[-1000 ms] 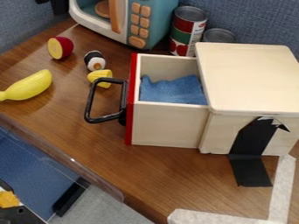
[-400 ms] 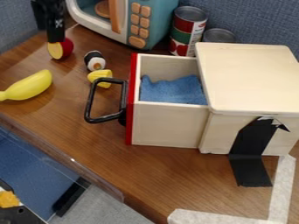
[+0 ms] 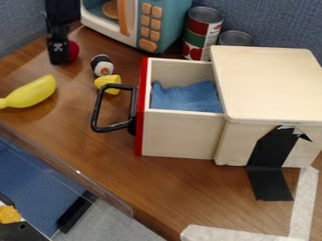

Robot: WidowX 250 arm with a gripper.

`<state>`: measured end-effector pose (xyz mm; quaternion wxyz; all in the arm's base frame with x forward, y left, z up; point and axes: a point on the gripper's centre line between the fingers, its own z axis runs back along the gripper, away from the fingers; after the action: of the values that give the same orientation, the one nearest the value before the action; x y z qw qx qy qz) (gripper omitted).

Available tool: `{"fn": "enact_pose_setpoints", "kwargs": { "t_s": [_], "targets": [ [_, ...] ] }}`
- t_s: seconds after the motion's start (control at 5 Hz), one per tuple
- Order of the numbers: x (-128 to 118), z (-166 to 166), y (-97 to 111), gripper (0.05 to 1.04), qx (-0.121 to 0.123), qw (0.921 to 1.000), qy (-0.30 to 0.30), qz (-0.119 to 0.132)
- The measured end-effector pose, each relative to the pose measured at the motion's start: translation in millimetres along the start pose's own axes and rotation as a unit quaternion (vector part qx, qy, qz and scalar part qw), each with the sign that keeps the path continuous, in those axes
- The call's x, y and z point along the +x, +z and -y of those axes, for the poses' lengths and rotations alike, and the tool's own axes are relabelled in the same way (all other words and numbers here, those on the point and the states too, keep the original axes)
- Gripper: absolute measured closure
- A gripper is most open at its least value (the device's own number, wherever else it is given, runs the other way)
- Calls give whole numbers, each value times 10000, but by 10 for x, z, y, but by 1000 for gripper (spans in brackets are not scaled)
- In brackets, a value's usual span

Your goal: Closed the drawer

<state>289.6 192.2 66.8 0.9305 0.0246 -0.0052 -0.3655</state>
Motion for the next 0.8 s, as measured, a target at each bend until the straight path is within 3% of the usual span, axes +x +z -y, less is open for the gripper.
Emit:
{"fn": "enact_pose_setpoints", "kwargs": {
  "t_s": [0.4,0.8],
  "targets": [
    [-35,543,-40,83,274,9946,-1005,22],
    [-90,794,-188,83,281,9935,-1099,28]
  ]
}}
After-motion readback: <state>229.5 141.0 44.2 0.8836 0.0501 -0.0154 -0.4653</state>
